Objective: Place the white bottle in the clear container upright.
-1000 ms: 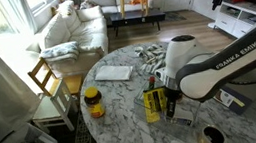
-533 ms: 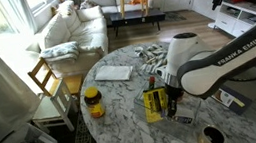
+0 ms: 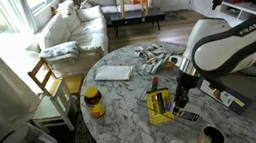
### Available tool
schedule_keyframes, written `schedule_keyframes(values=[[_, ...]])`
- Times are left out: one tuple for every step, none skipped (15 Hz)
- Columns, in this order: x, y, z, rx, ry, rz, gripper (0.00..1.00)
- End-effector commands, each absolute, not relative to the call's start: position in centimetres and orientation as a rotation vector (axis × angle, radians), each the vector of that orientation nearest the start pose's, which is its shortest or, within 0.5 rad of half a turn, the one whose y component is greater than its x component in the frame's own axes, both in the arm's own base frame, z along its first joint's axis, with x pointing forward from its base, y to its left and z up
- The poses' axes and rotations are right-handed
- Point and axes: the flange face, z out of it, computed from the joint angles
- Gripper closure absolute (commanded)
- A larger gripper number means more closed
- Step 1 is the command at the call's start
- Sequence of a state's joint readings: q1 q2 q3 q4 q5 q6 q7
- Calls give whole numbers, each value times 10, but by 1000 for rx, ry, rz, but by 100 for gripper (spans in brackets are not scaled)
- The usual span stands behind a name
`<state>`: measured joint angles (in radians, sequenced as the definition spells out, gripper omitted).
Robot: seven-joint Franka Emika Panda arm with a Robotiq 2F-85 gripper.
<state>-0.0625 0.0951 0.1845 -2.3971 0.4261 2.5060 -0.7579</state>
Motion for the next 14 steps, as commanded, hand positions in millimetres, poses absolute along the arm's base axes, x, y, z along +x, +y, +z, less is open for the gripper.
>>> schedule_keyframes(values=[[460,49,297,-2781,-653,-163,80],[455,47,300,-2785,-628,-170,80],[448,45,302,-2802,-596,-180,80],[445,43,303,-2803,-578,-213,80],[441,43,302,-2801,-568,-213,80],[437,43,303,-2799,-558,-220,80],[432,42,304,-2801,-540,-224,80],[427,41,305,-2805,-520,-232,80],[424,40,305,-2810,-503,-239,80],[419,39,306,-2816,-489,-243,80],[416,38,307,-2821,-476,-252,80],[413,37,309,-2829,-464,-268,80],[411,37,310,-2837,-457,-286,80],[408,37,311,-2841,-448,-297,80]])
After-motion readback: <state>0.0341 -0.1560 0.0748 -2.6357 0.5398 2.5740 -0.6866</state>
